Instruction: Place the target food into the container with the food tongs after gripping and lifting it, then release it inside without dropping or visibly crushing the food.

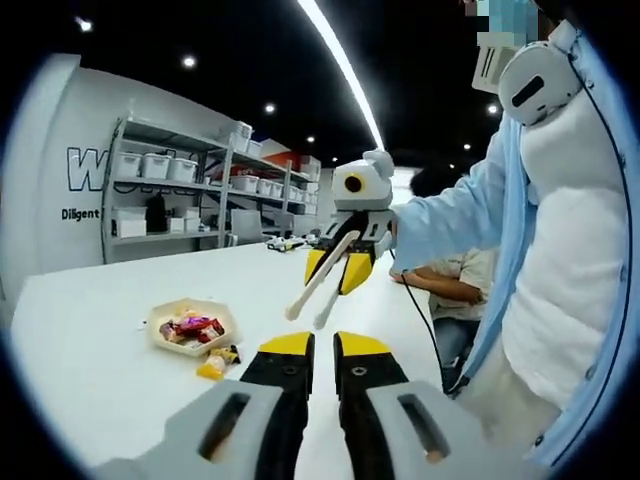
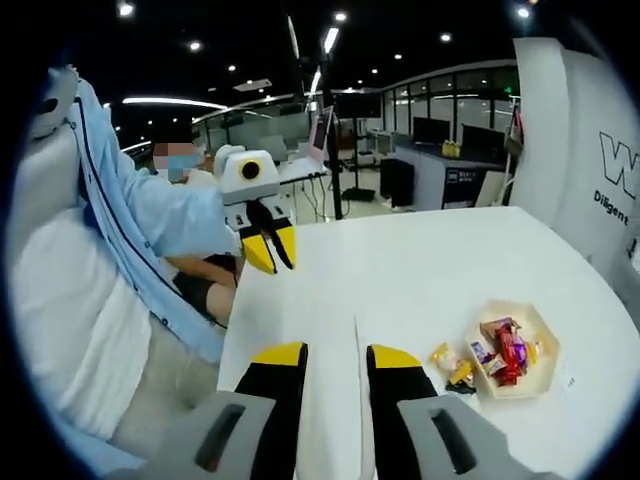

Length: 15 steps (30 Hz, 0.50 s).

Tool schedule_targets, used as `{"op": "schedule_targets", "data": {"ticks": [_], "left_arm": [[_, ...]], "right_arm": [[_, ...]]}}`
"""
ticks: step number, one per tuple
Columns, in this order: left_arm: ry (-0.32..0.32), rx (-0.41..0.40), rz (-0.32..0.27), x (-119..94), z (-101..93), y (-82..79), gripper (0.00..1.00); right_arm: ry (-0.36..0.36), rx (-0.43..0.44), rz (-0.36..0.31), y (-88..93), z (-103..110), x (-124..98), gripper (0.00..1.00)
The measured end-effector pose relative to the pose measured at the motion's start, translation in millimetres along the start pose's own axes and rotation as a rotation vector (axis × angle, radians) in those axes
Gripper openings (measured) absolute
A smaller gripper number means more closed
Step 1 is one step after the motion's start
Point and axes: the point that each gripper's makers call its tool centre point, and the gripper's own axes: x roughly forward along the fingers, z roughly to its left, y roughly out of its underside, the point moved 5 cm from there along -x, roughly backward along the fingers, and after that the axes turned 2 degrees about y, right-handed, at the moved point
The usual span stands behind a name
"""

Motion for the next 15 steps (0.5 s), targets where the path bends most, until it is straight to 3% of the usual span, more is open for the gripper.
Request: {"op": "schedule_targets", "data": {"ticks": [6,15], "left_arm": [[-0.036,-0.012,0.006,-8.5,-1.8,3.8,0.05],[-0.077,-0.012,0.023,-15.5,-3.8,6.7,0.05]], "right_arm": [[0.082,0.053,0.026,16.3,-20.2,6.8,0.15],[0.143,0.1,0.053,37.3,-41.1,17.2,0.15]]}}
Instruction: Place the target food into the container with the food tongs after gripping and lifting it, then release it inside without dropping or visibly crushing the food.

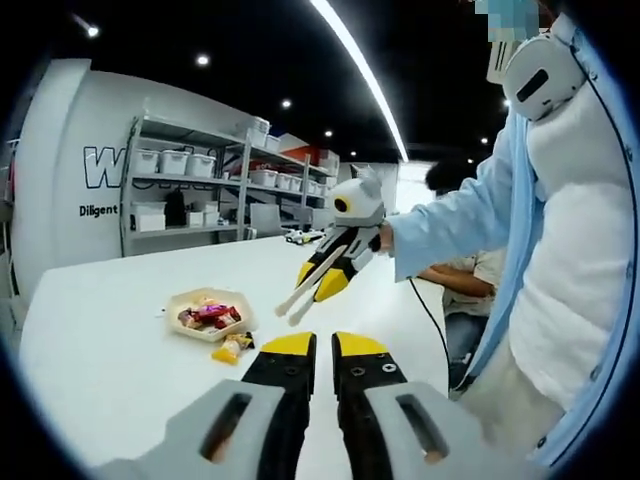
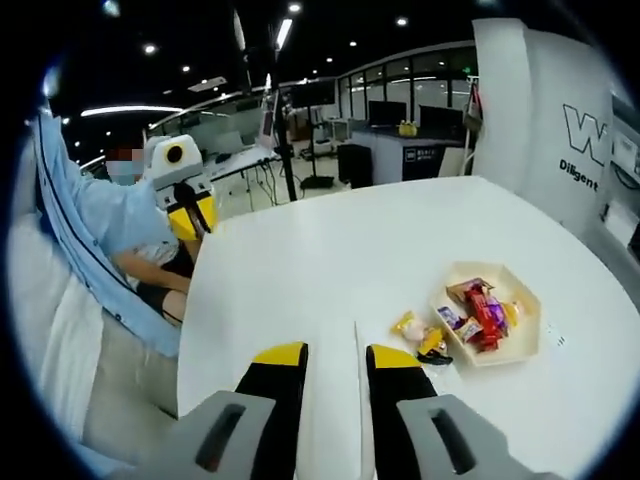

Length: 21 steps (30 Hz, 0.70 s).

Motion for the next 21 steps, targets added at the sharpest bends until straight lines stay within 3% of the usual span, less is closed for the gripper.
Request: {"op": "schedule_targets", "data": {"ticks": [8,21], "left_arm": [[-0.028,0.012,0.022,-2.8,-0.2,0.4,0.07],[-0.085,0.038,0.08,-7.8,2.8,3.7,0.19]], "right_arm": [[0.014,0.006,0.013,6.3,-14.2,4.6,0.15],[0.025,0.007,0.029,10.0,-28.8,12.3,0.15]]}}
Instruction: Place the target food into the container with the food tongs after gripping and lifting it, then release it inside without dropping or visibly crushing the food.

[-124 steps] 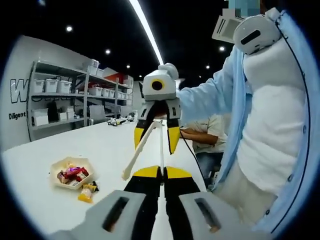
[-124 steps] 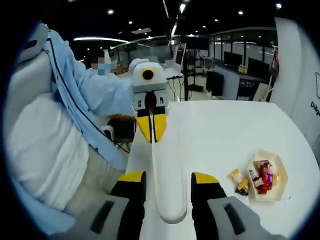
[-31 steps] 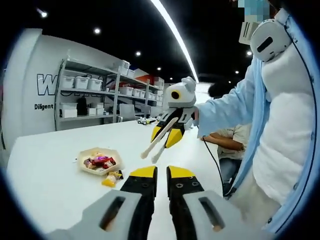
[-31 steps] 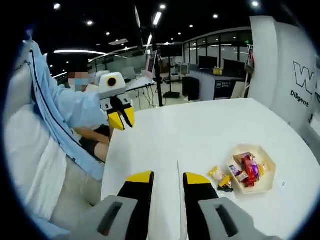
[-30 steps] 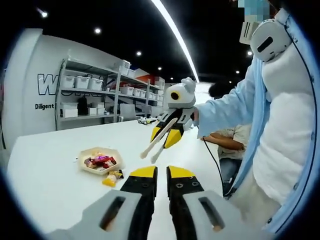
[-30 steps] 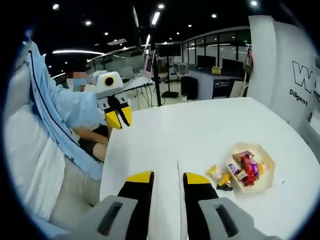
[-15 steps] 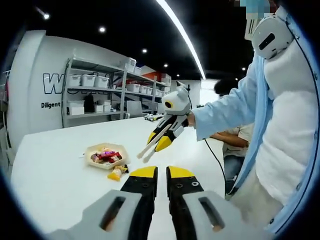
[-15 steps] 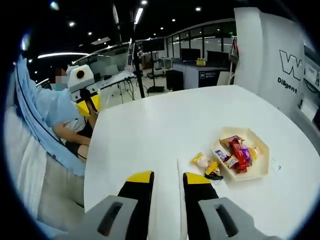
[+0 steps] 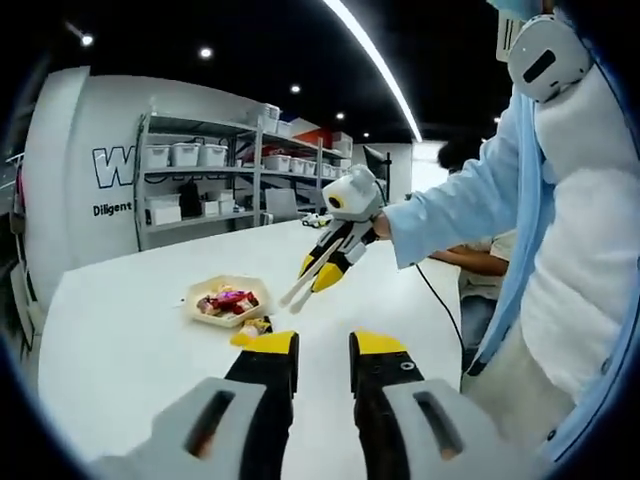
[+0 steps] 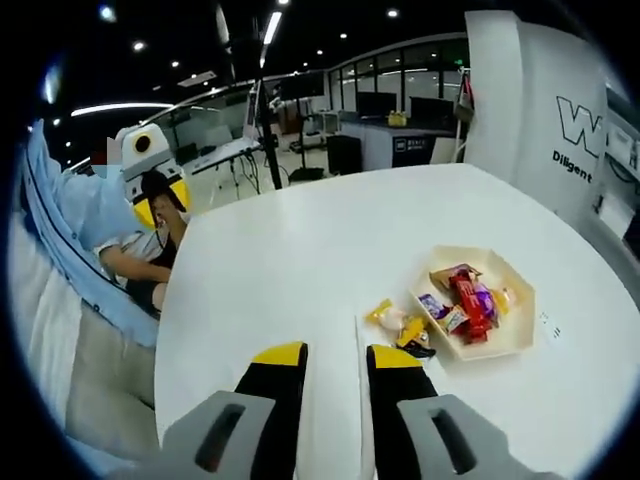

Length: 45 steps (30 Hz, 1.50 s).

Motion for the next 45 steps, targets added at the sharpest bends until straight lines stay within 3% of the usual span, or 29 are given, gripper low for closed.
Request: {"op": "schedule_targets", "data": {"ticks": [4,7,20,28,45], "left_arm": [[-0.029,-0.011,0.005,-1.1,3.3,1.2,0.28],[-0.057,-0.002,0.019,-2.7,5.8,3.5,0.29],[-0.186,-0.037,0.049,-17.1,18.4,11.5,0.48],[-0.208,-0.047,0.059,-25.3,13.8,14.7,0.47],[-0.28,-0.091,0.075,-36.8,13.0,20.3,0.45]], "right_arm": [[0.0,-0.004,0.008,-2.0,-6.0,3.0,0.16],[0.002,-0.013,0.019,-3.9,-11.1,5.9,0.16],[-0.009,-0.061,0.075,-4.7,-27.0,23.2,0.16],[-0.038,-0.138,0.144,-3.6,-39.4,41.9,0.16],[-0.099,-0.189,0.188,-4.4,-69.0,72.2,0.17]]}}
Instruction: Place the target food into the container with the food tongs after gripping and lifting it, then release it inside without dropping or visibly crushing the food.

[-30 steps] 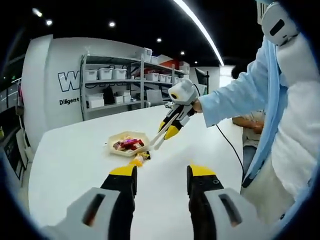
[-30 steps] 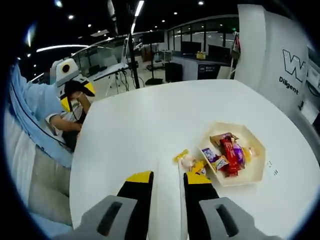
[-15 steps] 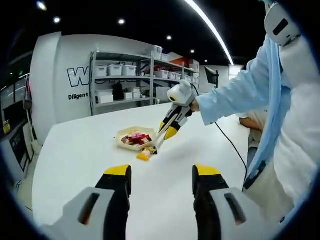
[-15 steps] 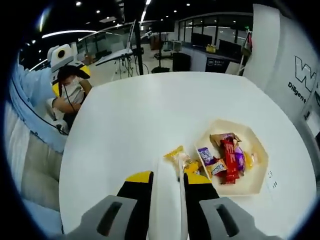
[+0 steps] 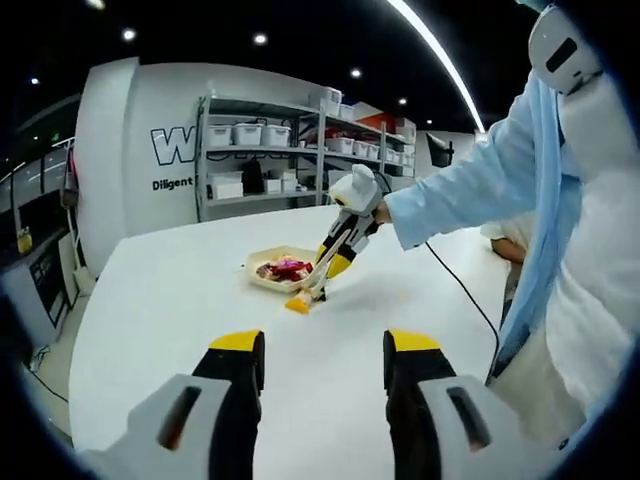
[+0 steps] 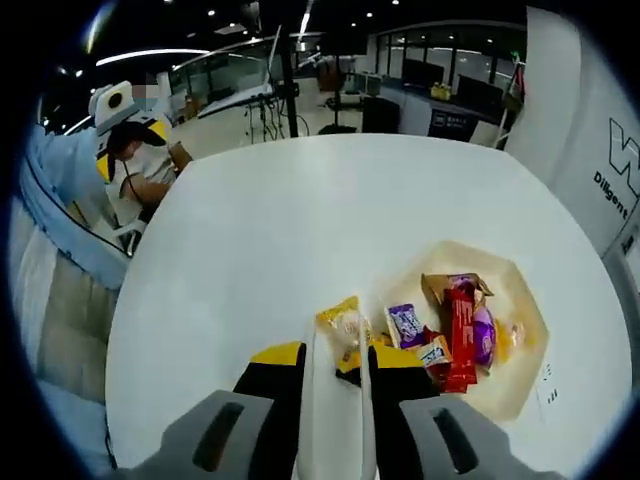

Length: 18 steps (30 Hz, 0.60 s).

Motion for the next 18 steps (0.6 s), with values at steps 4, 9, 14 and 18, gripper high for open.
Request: {"op": "schedule_targets", "data": {"ticks": [4,9,14,18], "left_arm": [[-0.012,-0.002,0.0,0.2,0.4,-0.4,0.45],[-0.027,-0.005,0.006,-0.3,1.9,-0.8,0.44],[-0.039,-0.007,0.007,-0.2,1.6,-0.8,0.43],[-0.047,-0.01,0.009,-0.4,1.4,-0.8,0.42]], "right_arm": [[-0.029,-0.011,0.006,0.1,-3.7,3.4,0.17],[-0.066,-0.062,0.02,-2.2,-5.5,7.6,0.17],[-0.096,-0.106,0.042,-2.7,-9.2,11.9,0.18],[-0.112,-0.162,0.066,-2.1,-10.5,15.2,0.18]]}}
